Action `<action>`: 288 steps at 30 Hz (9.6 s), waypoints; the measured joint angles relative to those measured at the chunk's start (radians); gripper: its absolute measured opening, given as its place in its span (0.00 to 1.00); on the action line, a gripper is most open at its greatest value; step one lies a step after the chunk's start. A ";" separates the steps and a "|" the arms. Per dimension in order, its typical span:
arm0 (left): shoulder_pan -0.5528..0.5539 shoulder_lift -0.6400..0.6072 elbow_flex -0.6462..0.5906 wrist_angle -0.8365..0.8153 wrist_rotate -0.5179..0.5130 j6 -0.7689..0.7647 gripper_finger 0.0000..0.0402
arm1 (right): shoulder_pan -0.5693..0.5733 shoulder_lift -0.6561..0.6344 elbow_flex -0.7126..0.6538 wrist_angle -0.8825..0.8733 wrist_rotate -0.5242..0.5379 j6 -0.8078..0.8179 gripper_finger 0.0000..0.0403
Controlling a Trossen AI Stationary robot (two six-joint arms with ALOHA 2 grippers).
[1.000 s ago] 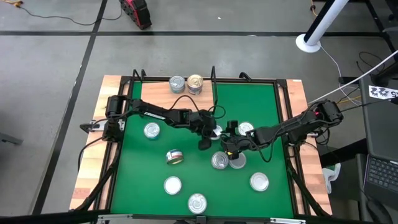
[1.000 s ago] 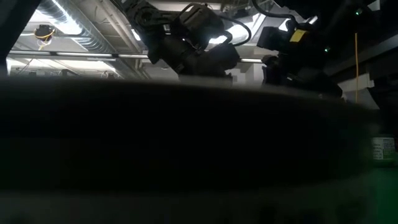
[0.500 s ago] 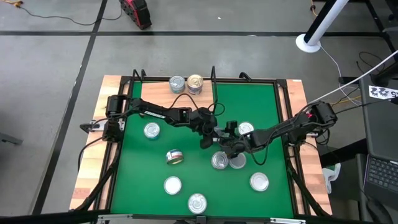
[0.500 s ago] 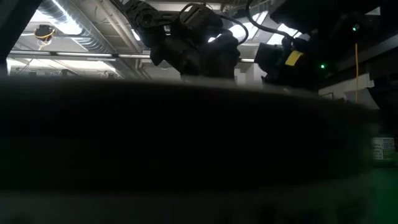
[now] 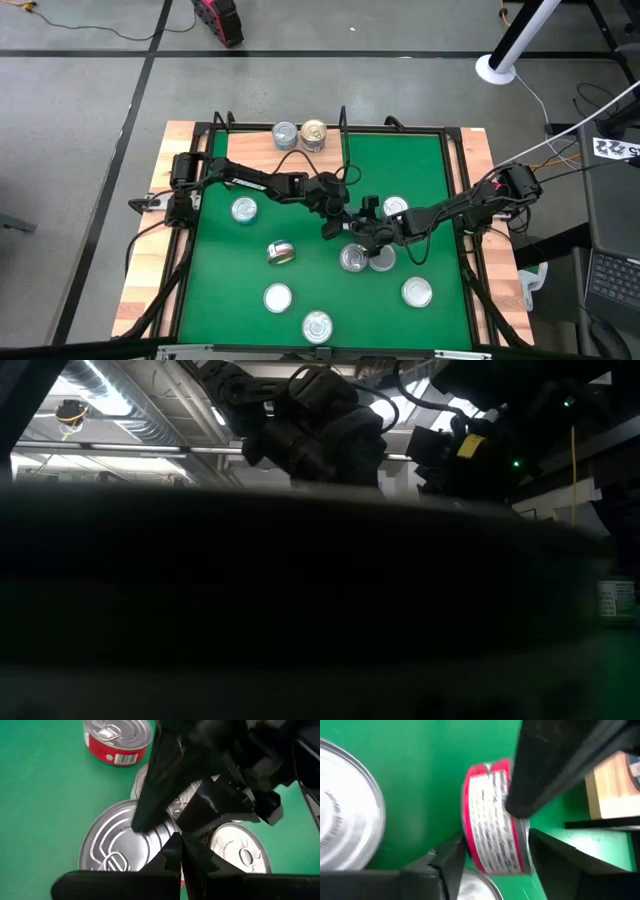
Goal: Stack canned seafood by type on shelf
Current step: Put the red tuna can on the shelf, then stack the yellow blue tuna can on top of the other yellow blue tuna cans on the shelf
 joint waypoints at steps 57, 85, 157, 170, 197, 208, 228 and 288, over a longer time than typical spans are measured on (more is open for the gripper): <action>-0.100 -0.001 0.000 -0.107 -0.381 0.832 0.34 | 0.000 0.000 0.000 0.017 -0.034 0.291 0.36; -0.105 -0.336 -0.001 -0.749 -0.827 0.678 0.35 | 0.000 -0.199 0.222 -0.368 0.020 0.181 0.68; 0.359 -0.359 -0.277 -0.752 -1.018 0.700 0.64 | 0.000 -0.260 0.221 -0.425 0.024 0.180 0.68; 0.362 -0.360 -0.276 -0.682 -0.947 0.791 0.63 | 0.000 -0.260 0.221 -0.426 -0.002 0.180 0.68; -0.003 -0.501 -0.200 -1.063 -0.932 0.271 0.62 | 0.000 -0.261 0.221 -0.426 -0.015 0.180 0.68; -0.183 -0.503 -0.200 -1.232 -0.603 -0.165 0.62 | 0.000 -0.260 0.221 -0.423 -0.088 0.181 0.68; -0.362 -0.501 -0.412 -1.121 -0.605 -0.515 0.55 | 0.000 -0.225 0.221 -0.375 -0.168 0.188 0.68; -0.309 -0.524 -0.527 -0.585 -0.731 -0.206 0.00 | 0.000 0.151 0.221 0.143 -0.104 -0.286 0.68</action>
